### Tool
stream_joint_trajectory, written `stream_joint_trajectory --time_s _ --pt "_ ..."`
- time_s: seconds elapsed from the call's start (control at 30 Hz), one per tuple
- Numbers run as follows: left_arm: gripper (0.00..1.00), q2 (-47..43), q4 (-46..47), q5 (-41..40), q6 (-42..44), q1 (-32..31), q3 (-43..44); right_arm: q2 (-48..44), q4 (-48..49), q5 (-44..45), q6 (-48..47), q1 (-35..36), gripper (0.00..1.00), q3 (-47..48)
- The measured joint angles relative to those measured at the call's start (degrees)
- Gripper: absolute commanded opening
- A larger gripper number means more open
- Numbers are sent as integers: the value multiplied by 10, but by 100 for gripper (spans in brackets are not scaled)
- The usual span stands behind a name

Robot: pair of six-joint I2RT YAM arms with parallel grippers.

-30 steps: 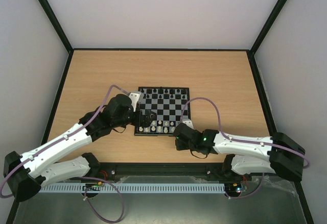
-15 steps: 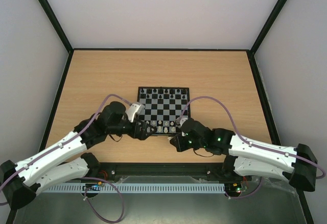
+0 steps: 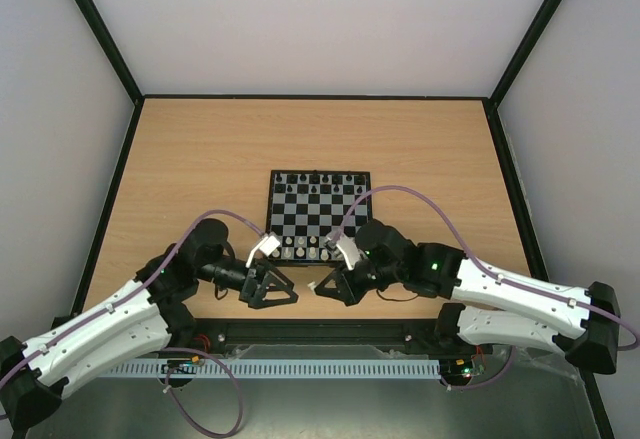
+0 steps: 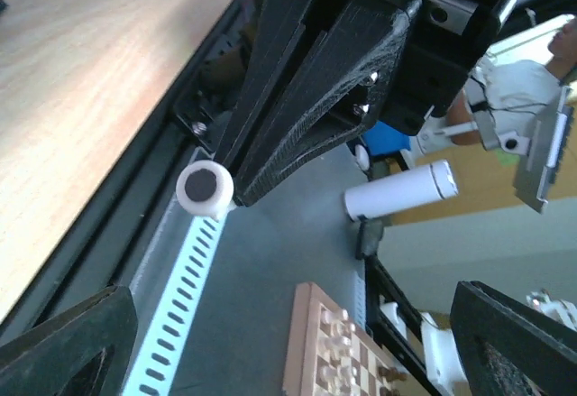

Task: Set up the chess pieces on the board
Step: Place the chess piece on the chessboard.

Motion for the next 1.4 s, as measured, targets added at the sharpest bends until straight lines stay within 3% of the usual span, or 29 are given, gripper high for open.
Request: stream_joint_trajectory --time_s 0.5,1.4 --pt "87 22 53 83 -35 0 -16 84 7 -101 -77 29 1 57" --pt "28 47 34 99 -5 0 -26 103 7 -110 -109 32 1 64"
